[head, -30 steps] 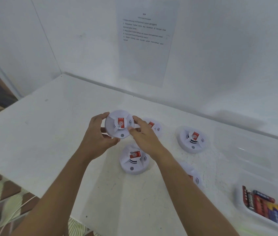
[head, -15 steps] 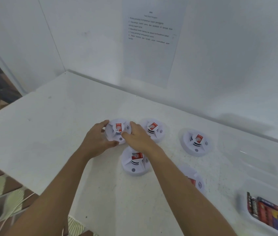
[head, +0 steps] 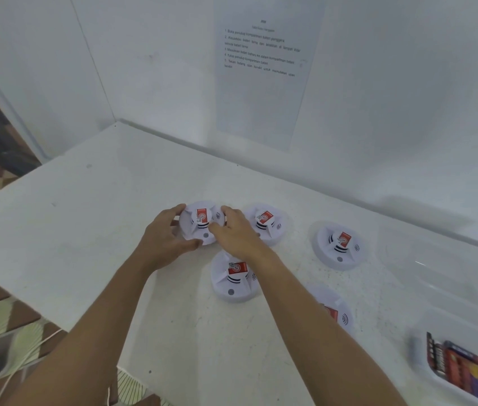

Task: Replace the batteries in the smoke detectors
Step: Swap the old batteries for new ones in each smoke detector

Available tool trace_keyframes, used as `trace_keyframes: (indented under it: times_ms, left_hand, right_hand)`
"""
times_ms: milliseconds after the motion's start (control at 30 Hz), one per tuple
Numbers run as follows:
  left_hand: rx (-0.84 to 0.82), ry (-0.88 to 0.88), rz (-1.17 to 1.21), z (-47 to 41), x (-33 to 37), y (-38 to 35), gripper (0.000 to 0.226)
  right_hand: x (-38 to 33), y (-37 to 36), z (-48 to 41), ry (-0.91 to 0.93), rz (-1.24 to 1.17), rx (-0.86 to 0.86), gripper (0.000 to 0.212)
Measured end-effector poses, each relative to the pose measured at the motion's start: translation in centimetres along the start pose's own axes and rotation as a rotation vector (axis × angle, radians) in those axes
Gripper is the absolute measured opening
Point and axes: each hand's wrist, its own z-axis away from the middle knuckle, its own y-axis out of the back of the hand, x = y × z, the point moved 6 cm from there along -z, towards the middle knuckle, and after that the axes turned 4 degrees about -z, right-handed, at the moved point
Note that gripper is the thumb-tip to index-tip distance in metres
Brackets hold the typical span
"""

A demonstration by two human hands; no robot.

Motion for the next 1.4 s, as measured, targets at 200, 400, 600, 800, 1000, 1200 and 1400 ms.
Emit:
trace_keyframes:
  times_ms: [200, 400, 600, 800, 1000, 1200, 1400]
  left_hand:
    - [-0.006, 0.018, -0.024, 0.1, -0.3, 0.0, 0.079]
    - [-0.017, -0.008, -0.091, 0.4, 0.0, -0.3, 0.060]
    - [-0.004, 0.007, -0.089, 1.1, 0.7, 0.3, 0.075]
    - [0.098, -0.121, 0.003, 3.3, 2.9, 1.6, 0.048]
    - [0.077, -0.243, 0.164, 6.7, 6.9, 1.7, 0.028]
    - [-0.076, -0.448, 0.093, 11.9, 10.7, -2.0, 0.032]
    - [-0.339, -0.680, -0.047, 17.2, 13.3, -9.1, 0.037]
  right_hand:
    - [-0.1, -1.1, -0.7, -0.045, 0.040, -0.026, 0.021]
    - [0.4, -1.2, -0.8, -0.059, 0.058, -0.062, 0.033]
    - [-0.1, -0.8, 0.2, -0.034, 0.047, -0.061, 0.061]
    - [-1.2, 0.5, 2.9, 0.097, -0.008, 0.078, 0.055]
    - [-0.7, 2.5, 8.1, 0.130, -0.096, 0.166, 0.036]
    - [2.2, 5.0, 15.4, 0.124, -0.097, 0.329, 0.028]
    - [6.7, 7.6, 23.5, 0.045, -0.023, 0.396, 0.024]
